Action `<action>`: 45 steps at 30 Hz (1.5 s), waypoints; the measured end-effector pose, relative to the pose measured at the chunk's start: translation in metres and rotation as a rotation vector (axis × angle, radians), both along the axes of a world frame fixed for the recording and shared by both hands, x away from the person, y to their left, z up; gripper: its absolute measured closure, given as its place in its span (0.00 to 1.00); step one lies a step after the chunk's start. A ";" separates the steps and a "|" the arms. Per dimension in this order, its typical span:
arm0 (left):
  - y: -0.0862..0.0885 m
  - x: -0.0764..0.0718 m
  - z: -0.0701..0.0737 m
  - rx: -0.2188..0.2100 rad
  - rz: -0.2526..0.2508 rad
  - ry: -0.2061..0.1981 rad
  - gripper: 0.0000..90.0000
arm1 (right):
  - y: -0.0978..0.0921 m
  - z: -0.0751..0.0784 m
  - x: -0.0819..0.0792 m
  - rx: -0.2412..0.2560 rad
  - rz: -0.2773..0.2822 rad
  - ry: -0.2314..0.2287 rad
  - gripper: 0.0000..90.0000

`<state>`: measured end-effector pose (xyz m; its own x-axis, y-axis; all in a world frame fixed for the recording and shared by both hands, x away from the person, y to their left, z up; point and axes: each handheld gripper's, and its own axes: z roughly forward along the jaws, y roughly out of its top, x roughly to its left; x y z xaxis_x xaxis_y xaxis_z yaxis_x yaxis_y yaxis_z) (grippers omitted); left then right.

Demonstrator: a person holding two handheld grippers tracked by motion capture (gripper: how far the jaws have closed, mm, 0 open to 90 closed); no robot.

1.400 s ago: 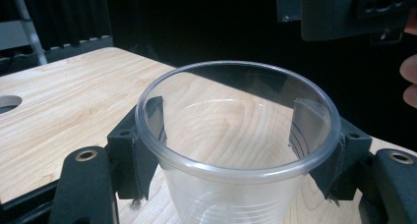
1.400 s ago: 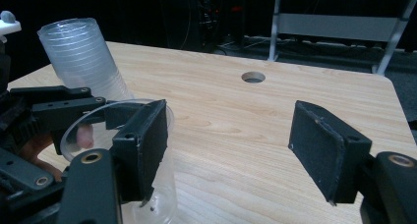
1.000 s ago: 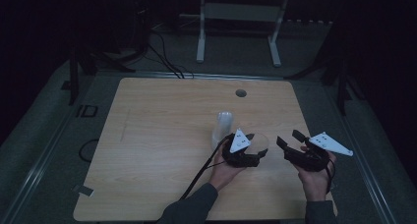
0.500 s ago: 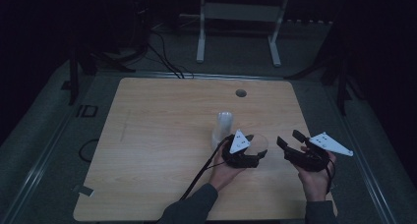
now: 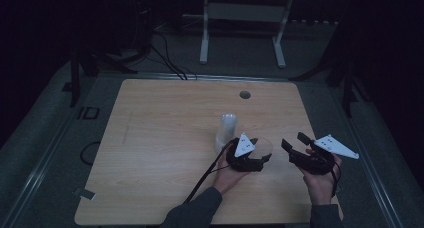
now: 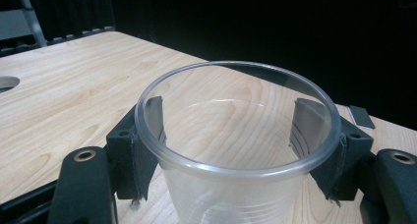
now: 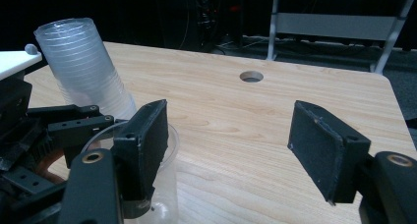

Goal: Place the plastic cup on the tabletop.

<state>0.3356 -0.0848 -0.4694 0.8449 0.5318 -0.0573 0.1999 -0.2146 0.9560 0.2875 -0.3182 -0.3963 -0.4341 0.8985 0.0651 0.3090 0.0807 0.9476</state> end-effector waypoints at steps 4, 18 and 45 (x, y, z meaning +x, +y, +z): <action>0.000 0.000 -0.003 0.010 0.002 -0.004 0.32 | 0.000 0.000 0.000 0.000 0.000 0.001 0.34; -0.002 0.001 -0.008 0.031 0.002 0.004 0.32 | 0.000 0.000 0.000 -0.002 0.000 0.000 0.34; -0.003 -0.001 -0.015 0.046 0.008 0.028 0.31 | 0.000 0.000 -0.001 -0.002 0.000 -0.001 0.34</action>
